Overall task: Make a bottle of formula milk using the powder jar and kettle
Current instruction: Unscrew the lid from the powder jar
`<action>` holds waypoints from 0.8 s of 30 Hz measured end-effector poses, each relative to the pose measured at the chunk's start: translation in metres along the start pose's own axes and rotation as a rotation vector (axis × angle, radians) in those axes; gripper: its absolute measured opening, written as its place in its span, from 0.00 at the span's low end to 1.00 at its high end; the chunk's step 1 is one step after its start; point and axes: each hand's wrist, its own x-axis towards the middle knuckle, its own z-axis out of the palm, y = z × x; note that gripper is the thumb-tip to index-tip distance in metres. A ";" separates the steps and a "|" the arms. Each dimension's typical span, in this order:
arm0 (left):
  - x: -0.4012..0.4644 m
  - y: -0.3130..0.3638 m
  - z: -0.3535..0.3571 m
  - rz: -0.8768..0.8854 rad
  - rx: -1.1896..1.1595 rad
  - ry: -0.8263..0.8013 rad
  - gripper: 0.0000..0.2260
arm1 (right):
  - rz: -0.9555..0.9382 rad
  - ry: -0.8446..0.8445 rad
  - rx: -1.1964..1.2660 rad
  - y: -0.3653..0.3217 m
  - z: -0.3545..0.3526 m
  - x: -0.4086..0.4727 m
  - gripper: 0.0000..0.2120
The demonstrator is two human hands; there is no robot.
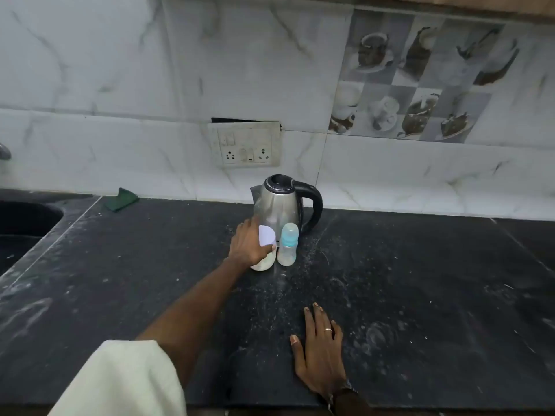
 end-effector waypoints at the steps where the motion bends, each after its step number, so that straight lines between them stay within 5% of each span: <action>1: 0.001 -0.001 0.003 -0.002 -0.007 -0.002 0.42 | 0.003 -0.014 0.010 0.000 0.000 0.001 0.32; 17: -0.009 -0.006 0.004 0.035 -0.046 0.081 0.38 | 0.003 -0.006 0.034 0.001 0.001 -0.001 0.31; 24: -0.065 -0.016 -0.002 0.080 -0.136 0.103 0.43 | -0.021 0.033 0.063 0.004 0.004 -0.002 0.32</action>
